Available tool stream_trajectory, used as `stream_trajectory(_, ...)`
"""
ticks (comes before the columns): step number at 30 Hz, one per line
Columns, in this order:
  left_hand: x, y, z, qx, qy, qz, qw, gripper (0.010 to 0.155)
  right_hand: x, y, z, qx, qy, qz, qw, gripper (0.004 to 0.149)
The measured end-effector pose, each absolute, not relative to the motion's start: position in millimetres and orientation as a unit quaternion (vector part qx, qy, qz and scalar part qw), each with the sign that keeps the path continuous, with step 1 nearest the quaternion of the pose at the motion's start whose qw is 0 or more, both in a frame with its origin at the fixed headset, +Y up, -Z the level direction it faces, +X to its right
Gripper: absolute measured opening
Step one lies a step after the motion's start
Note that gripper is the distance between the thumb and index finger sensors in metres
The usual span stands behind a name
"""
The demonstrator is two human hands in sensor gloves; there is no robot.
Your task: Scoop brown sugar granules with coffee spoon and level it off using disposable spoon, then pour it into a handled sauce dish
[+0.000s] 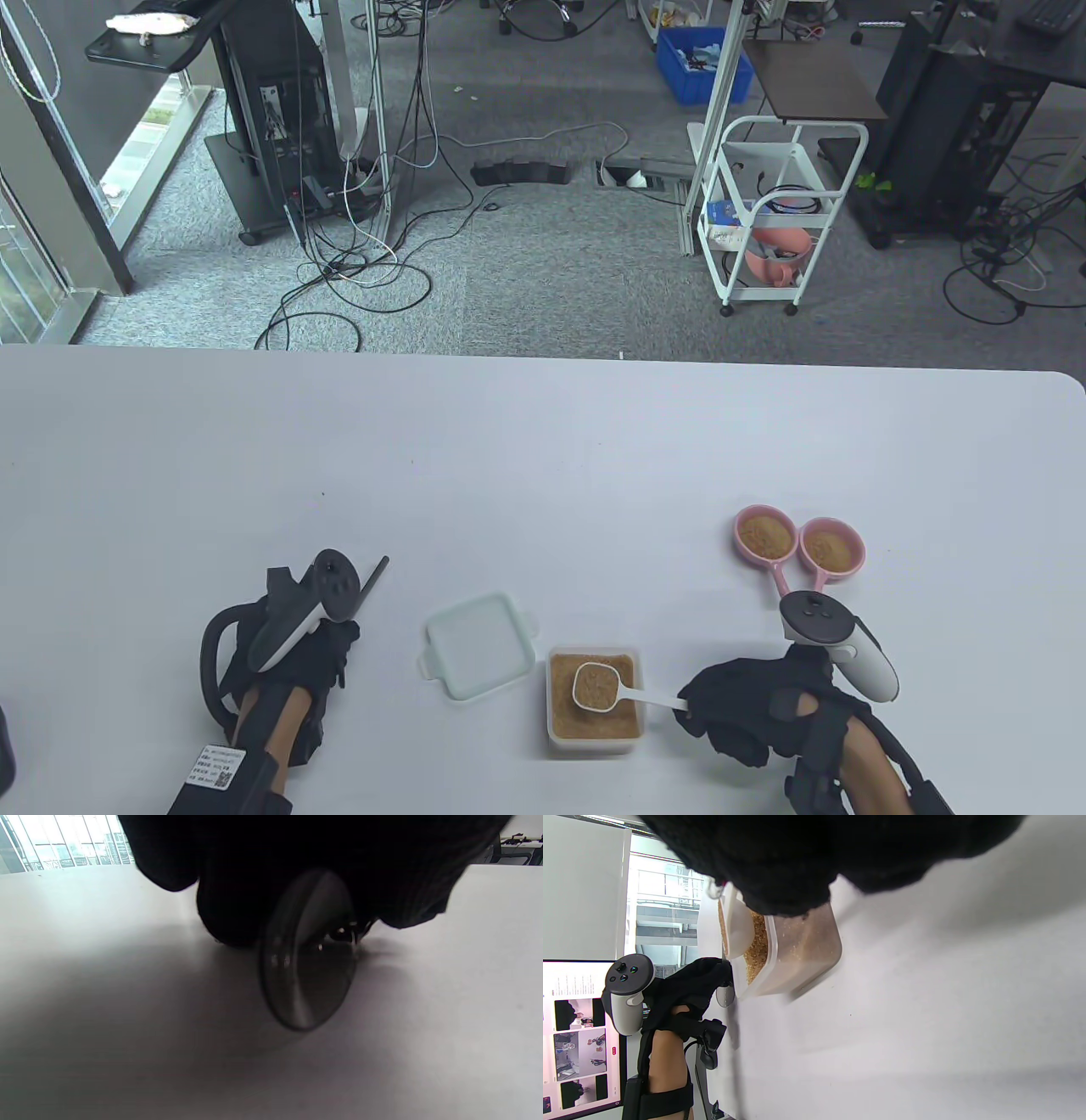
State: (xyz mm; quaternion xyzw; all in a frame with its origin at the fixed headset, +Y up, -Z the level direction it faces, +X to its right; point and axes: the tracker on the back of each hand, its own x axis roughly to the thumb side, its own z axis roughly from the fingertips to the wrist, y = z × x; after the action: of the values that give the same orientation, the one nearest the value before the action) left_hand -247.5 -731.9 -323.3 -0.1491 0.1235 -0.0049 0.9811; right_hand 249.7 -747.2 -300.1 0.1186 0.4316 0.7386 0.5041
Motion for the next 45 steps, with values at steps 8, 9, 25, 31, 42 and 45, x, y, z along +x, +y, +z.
stream_trajectory(8,-244,-731,-323,-0.143,0.135,-0.028,0.980,0.041,249,-748,-300,0.117,0.433,0.739,0.502,0.044)
stream_trajectory(9,-244,-732,-323,-0.142,0.136,-0.033,0.980,0.041,249,-748,-300,0.117,0.433,0.739,0.503,0.044)
stream_trajectory(25,-224,-707,-314,-0.086,0.103,-0.054,0.989,0.067,249,-747,-300,0.116,0.431,0.739,0.505,0.044)
stream_trajectory(31,-183,-686,-293,-0.034,-0.008,0.041,0.999,0.084,250,-746,-300,0.116,0.429,0.737,0.509,0.044)
stream_trajectory(42,-125,-690,-266,-0.092,-0.220,0.180,0.954,0.109,252,-746,-300,0.115,0.427,0.737,0.511,0.044)
stream_trajectory(45,-120,-695,-266,-0.105,-0.239,0.190,0.947,0.112,252,-746,-300,0.115,0.427,0.737,0.511,0.044)
